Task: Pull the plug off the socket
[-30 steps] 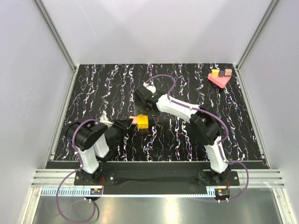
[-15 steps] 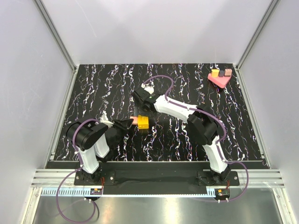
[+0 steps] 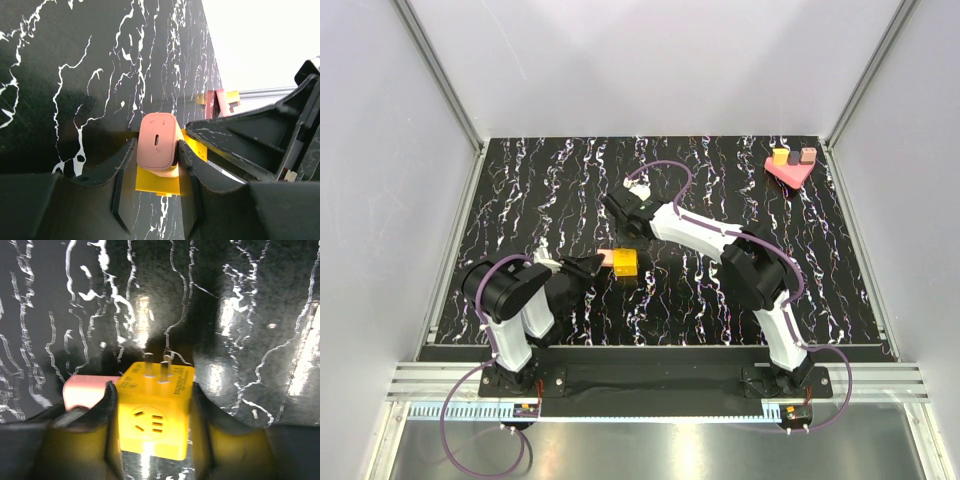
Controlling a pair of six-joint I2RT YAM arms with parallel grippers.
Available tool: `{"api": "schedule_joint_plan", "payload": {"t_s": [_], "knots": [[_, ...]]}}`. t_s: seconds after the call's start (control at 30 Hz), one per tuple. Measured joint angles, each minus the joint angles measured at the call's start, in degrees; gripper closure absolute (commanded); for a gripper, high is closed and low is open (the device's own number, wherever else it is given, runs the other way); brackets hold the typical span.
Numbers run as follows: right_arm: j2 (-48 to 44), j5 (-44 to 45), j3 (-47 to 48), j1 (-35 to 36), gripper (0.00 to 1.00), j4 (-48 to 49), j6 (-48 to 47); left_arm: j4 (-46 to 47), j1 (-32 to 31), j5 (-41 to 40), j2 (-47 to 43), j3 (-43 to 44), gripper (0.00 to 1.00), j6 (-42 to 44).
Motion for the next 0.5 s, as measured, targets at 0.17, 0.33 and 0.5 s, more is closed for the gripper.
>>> {"api": "schedule_joint_plan", "payload": {"t_s": [0.17,0.33,0.5], "knots": [[0.0,-0.1,-0.2,0.0,1.00,0.8,0.2,-0.3,0.0,-0.1,0.0,-0.1,1.00,-2.1],[-0.5,0.0,-1.4,0.0,1.00,2.1,0.2,-0.6,0.1,0.0,-0.2,-0.1,1.00,-3.8],[-1.6,0.1,-3.5,0.1,1.00,4.2,0.3,-2.4,0.2,-0.2,-1.5,-0.1,1.00,-4.2]]}}
